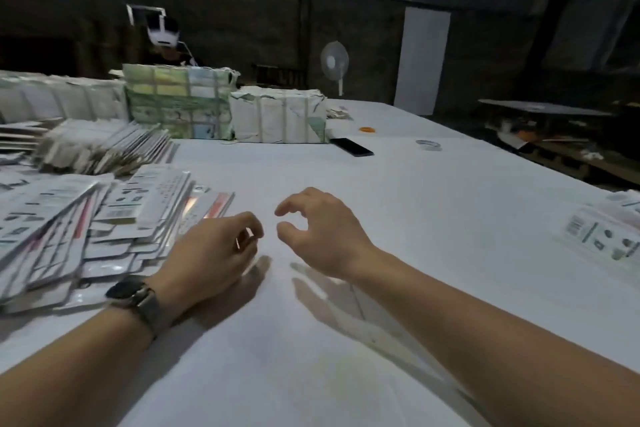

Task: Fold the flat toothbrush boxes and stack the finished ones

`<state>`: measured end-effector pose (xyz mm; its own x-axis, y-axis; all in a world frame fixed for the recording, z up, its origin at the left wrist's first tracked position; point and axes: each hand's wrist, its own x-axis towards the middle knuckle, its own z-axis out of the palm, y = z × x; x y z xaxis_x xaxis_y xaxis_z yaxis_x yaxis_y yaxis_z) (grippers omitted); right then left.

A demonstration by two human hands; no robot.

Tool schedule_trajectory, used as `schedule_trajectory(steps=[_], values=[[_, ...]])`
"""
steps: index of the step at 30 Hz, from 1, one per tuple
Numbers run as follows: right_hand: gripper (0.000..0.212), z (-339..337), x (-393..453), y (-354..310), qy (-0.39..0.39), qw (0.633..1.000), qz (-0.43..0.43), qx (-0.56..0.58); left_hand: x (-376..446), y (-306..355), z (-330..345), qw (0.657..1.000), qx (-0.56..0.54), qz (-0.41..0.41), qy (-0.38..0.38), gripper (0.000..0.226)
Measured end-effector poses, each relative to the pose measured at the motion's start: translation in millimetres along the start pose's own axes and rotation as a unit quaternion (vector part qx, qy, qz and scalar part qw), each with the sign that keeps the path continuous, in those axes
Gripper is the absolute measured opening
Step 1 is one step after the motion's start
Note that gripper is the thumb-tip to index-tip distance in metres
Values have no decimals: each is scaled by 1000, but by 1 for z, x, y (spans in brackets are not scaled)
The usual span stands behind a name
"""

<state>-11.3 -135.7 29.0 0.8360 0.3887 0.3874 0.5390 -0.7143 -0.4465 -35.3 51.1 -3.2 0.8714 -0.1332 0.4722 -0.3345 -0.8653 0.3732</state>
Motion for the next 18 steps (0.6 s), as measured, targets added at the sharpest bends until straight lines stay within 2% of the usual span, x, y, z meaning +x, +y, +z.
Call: schedule_trajectory(steps=[1, 3, 6, 9, 12, 14, 18], values=[[26, 9, 2, -6, 5, 1000, -5, 14, -1, -1, -5, 999, 48, -16, 6, 11], [25, 26, 1, -7, 11, 1000, -5, 29, 1, -10, -10, 991, 124, -44, 13, 24], [20, 44, -5, 5, 14, 999, -21, 38, 7, -31, -19, 962, 249, -113, 1, 47], [17, 46, -4, 13, 43, 993, -25, 103, 13, -49, -29, 939, 268, -213, -33, 62], [22, 47, -1, 13, 40, 990, -23, 130, 11, -60, -35, 923, 245, -287, -78, 64], [23, 47, 0, 13, 45, 989, -23, 142, 10, -59, -36, 931, 242, -263, -78, 57], [24, 46, -1, 11, 51, 985, -19, 166, 10, -48, -32, 957, 239, -164, -11, 55]])
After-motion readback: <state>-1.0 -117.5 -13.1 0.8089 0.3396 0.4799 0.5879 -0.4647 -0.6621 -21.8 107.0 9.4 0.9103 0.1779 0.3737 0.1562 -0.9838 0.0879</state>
